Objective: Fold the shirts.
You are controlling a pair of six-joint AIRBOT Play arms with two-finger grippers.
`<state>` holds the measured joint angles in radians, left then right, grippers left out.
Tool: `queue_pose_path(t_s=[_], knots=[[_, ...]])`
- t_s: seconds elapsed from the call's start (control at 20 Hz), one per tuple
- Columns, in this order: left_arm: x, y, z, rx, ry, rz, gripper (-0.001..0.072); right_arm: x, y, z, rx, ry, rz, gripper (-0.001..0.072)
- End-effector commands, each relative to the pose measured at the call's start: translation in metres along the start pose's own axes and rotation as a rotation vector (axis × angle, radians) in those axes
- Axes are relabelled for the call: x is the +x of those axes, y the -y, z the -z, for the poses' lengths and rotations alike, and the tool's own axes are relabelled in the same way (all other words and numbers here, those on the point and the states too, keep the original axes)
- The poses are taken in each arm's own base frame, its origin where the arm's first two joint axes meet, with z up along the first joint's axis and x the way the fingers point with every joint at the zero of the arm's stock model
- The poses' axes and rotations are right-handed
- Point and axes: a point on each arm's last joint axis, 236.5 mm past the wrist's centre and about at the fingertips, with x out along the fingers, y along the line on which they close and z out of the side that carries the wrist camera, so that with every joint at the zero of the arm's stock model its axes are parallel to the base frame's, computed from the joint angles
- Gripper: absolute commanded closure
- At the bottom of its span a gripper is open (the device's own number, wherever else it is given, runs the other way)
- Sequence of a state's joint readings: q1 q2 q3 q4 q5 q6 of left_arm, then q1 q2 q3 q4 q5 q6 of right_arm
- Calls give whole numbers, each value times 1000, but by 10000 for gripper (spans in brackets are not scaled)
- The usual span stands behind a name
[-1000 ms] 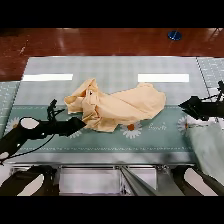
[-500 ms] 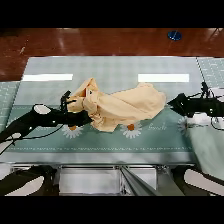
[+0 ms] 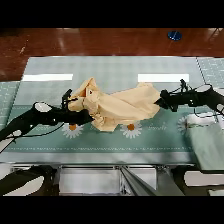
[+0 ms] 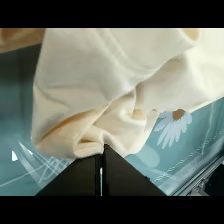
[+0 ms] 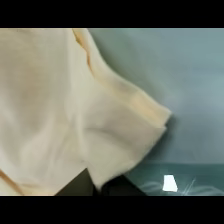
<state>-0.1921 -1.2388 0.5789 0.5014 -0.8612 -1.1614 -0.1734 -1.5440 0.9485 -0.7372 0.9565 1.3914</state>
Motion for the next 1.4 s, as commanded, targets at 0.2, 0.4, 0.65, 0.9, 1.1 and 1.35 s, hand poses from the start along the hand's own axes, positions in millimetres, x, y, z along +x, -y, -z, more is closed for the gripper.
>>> queue_pose_path(t_s=[0.2,0.4,0.65,0.9,1.1,1.35], knots=[[-166,109,-124,226,389,158,693,-175,-188,-59,-559,354,-85,690],[-350,239,-148,535,864,183,693,-334,-290,-8,-881,707,-45,689],[-491,340,-67,841,1215,76,693,-471,-318,103,-1023,1027,-55,689],[-557,320,6,835,1455,-392,693,-510,-272,192,-1030,1081,39,689],[-574,309,60,850,1508,-509,693,-482,-230,224,-983,892,109,689],[-530,257,38,809,1262,-527,693,-386,-211,217,-926,524,26,689]])
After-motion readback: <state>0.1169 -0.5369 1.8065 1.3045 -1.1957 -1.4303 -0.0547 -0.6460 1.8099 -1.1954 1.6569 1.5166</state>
